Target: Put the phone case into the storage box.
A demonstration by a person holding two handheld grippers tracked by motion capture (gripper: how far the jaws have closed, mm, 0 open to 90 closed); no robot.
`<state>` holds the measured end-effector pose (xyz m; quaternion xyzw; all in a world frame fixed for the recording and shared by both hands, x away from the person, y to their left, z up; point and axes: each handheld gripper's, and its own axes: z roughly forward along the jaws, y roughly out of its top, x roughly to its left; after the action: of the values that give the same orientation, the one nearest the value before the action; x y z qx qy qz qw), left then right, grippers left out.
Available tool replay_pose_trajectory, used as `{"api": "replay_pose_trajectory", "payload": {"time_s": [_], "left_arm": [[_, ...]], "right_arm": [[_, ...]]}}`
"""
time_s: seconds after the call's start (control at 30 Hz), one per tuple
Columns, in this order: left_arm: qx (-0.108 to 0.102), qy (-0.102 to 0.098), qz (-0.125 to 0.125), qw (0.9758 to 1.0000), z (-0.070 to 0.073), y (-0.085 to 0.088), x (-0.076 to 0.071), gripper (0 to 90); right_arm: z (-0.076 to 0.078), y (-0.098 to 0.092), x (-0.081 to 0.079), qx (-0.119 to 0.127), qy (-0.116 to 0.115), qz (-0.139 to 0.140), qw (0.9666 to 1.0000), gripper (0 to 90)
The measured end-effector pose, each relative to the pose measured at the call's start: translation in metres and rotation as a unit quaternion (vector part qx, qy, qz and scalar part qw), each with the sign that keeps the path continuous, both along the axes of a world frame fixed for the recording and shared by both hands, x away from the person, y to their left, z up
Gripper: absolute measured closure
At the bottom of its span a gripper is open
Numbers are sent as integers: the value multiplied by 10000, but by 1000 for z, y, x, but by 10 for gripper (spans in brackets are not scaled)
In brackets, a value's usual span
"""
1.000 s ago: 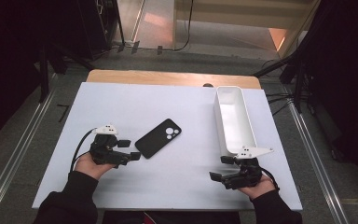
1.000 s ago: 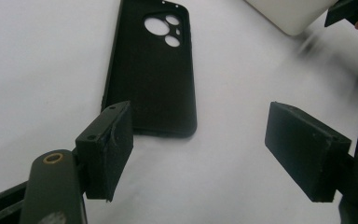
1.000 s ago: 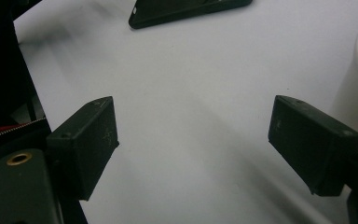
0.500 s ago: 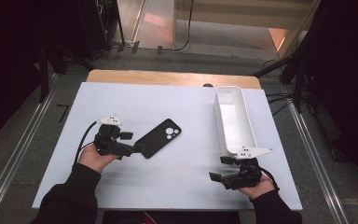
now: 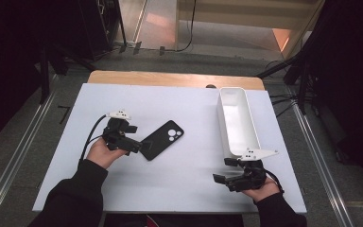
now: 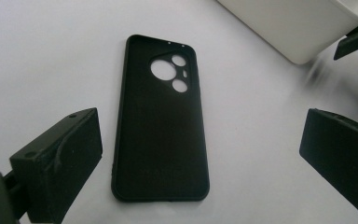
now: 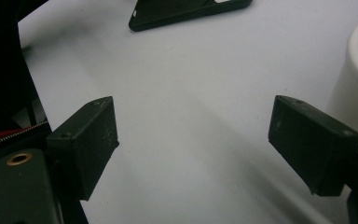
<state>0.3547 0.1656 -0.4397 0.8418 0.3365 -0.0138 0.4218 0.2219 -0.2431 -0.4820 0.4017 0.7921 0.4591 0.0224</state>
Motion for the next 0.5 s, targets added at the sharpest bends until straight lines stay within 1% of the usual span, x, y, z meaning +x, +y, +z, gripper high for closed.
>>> {"api": "replay_pose_trajectory", "payload": {"time_s": [0.03, 0.07, 0.1, 0.13, 0.2, 0.27, 0.3, 0.4, 0.43, 0.47, 0.5], "left_arm": [[-34, 11, 24, 10000, 0, -1, 1, 0], [-66, 29, -8, 10000, 0, -2, 3, 0], [-59, 39, -6, 10000, 1, -3, 5, 0], [-15, 32, -26, 10000, 1, -3, 6, 0], [84, -76, -27, 9999, 2, -6, 9, 0], [115, -62, -24, 9999, 2, -7, 11, 0], [92, -81, -4, 9999, 2, -8, 12, 0], [137, -30, -6, 9999, 1, -10, 17, 0], [136, -37, 9, 9999, 1, -11, 18, 0], [137, -47, 7, 9999, 1, -12, 19, 0], [152, -57, 11, 9999, 1, -14, 20, 0]], "right_arm": [[0, 0, 0, -6, -2, -6, 10000, 140], [0, 0, 0, -8, 0, -6, 10000, 140], [0, 0, 0, -8, 12, -10, 10000, 140], [0, 0, 0, -5, 11, -10, 10000, 140], [0, 0, 0, -16, -18, -10, 10000, 140], [0, -1, 0, -2, -37, -6, 10000, 140], [0, -1, 0, -2, -37, -6, 10000, 140], [1, -1, 0, 9, -23, -26, 10000, 140], [0, -1, 0, 19, -9, -24, 10000, 140], [0, -1, 0, 0, -41, -2, 10000, 141], [0, -1, 0, 0, -14, 13, 10000, 140]]}}
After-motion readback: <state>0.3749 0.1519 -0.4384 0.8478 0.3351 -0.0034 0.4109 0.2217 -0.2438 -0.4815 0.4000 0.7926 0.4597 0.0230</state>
